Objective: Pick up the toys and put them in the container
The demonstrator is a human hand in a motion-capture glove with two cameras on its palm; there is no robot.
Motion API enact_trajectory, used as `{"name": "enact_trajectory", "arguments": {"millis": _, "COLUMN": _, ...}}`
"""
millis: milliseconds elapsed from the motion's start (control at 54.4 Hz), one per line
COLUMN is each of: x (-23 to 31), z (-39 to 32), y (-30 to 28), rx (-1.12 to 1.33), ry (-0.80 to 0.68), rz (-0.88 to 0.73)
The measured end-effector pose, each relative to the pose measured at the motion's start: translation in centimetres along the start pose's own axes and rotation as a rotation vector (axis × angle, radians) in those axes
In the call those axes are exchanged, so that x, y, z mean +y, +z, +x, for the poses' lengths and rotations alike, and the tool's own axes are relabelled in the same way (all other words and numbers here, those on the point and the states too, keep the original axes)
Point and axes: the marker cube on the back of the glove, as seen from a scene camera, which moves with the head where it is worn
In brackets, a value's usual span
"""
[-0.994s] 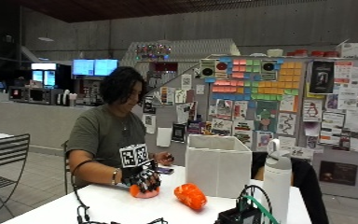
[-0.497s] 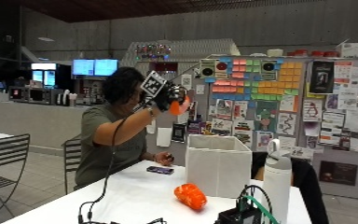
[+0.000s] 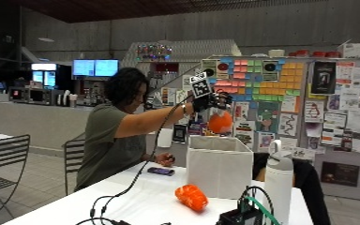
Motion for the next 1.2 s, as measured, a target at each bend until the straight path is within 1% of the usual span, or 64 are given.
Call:
{"name": "enact_trajectory", "arguments": {"millis": 18, "x": 0.1, "z": 0.6, "y": -0.1, "rx": 0.03, "ry": -0.011, "rz": 0.016}}
{"name": "enact_trajectory", "arguments": {"millis": 74, "x": 0.4, "z": 3.3, "y": -0.4, "rx": 0.241, "ry": -0.063, "rz": 0.07}}
{"name": "enact_trajectory", "arguments": {"millis": 92, "x": 0.6, "z": 3.6, "y": -0.6, "rx": 0.253, "ry": -0.061, "rz": 0.084}}
{"name": "enact_trajectory", "arguments": {"millis": 166, "x": 1.5, "z": 2.6, "y": -1.8, "rx": 0.067, "ry": 0.005, "rz": 0.097}}
{"name": "enact_trajectory", "arguments": {"millis": 221, "x": 2.5, "z": 4.4, "y": -2.4, "rx": 0.125, "ry": -0.015, "rz": 0.074}}
{"name": "enact_trajectory", "arguments": {"millis": 294, "x": 4.2, "z": 9.4, "y": -3.0, "rx": 0.3, "ry": -0.111, "rz": 0.02}}
{"name": "enact_trajectory", "arguments": {"millis": 313, "x": 4.7, "z": 10.4, "y": -3.2, "rx": 0.298, "ry": -0.108, "rz": 0.008}}
{"name": "enact_trajectory", "arguments": {"millis": 368, "x": 6.3, "z": 12.3, "y": -3.4, "rx": 0.167, "ry": -0.058, "rz": -0.024}}
{"name": "enact_trajectory", "arguments": {"millis": 405, "x": 7.6, "z": 13.5, "y": -3.4, "rx": 0.113, "ry": -0.086, "rz": -0.042}}
{"name": "enact_trajectory", "arguments": {"millis": 442, "x": 8.9, "z": 14.8, "y": -3.0, "rx": 0.114, "ry": -0.114, "rz": -0.047}}
{"name": "enact_trajectory", "arguments": {"millis": 534, "x": 12.3, "z": 19.0, "y": -1.2, "rx": 0.219, "ry": -0.154, "rz": -0.043}}
{"name": "enact_trajectory", "arguments": {"millis": 570, "x": 13.5, "z": 20.7, "y": -0.2, "rx": 0.223, "ry": -0.097, "rz": -0.035}}
{"name": "enact_trajectory", "arguments": {"millis": 644, "x": 15.4, "z": 25.2, "y": 2.0, "rx": 0.245, "ry": 0.081, "rz": -0.031}}
{"name": "enact_trajectory", "arguments": {"millis": 681, "x": 16.3, "z": 26.9, "y": 3.1, "rx": 0.204, "ry": 0.116, "rz": -0.039}}
{"name": "enact_trajectory", "arguments": {"millis": 791, "x": 18.4, "z": 30.7, "y": 5.8, "rx": 0.006, "ry": 0.126, "rz": -0.066}}
{"name": "enact_trajectory", "arguments": {"millis": 865, "x": 19.0, "z": 32.6, "y": 7.9, "rx": 0.019, "ry": 0.119, "rz": -0.087}}
{"name": "enact_trajectory", "arguments": {"millis": 994, "x": 19.3, "z": 35.4, "y": 12.0, "rx": 0.164, "ry": 0.07, "rz": -0.126}}
{"name": "enact_trajectory", "arguments": {"millis": 1030, "x": 19.3, "z": 36.4, "y": 13.0, "rx": 0.22, "ry": 0.037, "rz": -0.152}}
{"name": "enact_trajectory", "arguments": {"millis": 1104, "x": 19.3, "z": 38.9, "y": 14.7, "rx": 0.419, "ry": -0.09, "rz": -0.224}}
{"name": "enact_trajectory", "arguments": {"millis": 1196, "x": 19.6, "z": 37.9, "y": 17.4, "rx": 0.312, "ry": -0.05, "rz": -0.249}}
